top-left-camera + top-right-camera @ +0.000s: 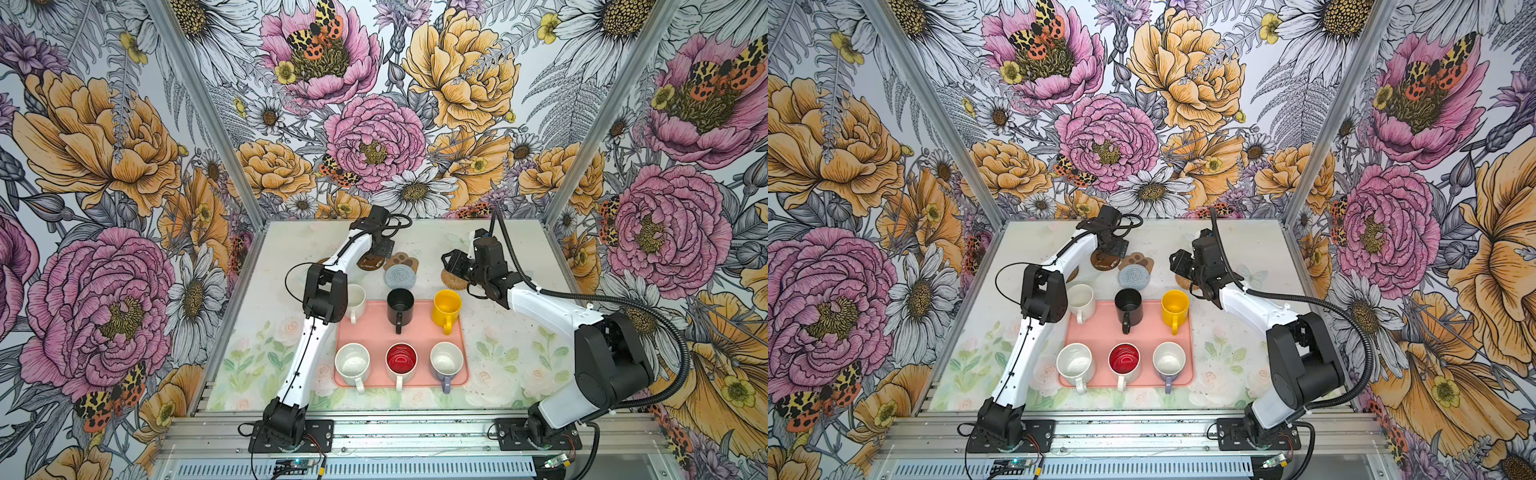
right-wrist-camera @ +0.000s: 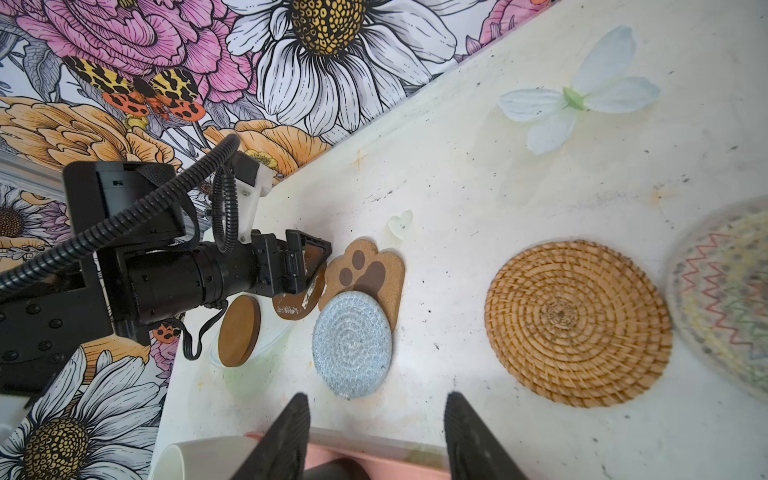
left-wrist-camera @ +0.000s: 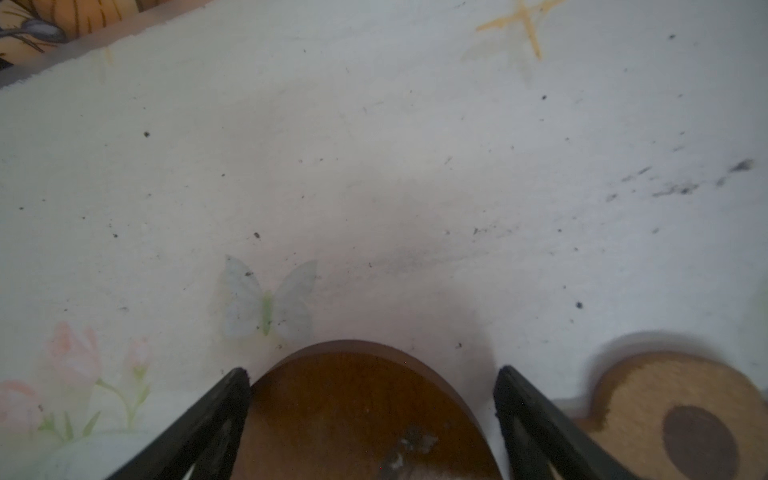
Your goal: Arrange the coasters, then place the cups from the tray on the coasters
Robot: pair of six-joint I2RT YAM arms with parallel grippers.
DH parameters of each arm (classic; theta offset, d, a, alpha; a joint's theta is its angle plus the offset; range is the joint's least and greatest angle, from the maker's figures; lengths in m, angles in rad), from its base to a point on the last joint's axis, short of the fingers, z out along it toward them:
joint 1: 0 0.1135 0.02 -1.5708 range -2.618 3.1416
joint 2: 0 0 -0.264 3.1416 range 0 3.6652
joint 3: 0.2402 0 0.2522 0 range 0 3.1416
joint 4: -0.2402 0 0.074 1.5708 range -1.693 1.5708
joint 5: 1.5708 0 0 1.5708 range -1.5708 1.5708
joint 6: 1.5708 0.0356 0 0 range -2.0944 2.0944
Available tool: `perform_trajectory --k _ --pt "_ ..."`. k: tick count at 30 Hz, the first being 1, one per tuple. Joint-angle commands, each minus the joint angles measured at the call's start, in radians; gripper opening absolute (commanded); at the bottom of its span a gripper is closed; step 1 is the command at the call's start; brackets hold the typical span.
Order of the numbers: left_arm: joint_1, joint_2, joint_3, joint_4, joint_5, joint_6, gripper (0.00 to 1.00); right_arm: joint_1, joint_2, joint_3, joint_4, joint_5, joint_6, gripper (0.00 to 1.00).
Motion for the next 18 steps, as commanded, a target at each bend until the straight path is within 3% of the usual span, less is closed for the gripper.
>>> perform_trajectory --k 1,18 --pt "0.014 -0.002 -0.064 -0.073 0.024 0.002 0.93 -0.005 -0.027 -0.002 0.017 -0.009 -0.011 0.54" --pt "0.019 -0.113 -0.214 -0.069 -0.027 0.023 0.9 -0.005 -0.013 0.004 0.027 -0.021 -0.004 0.54"
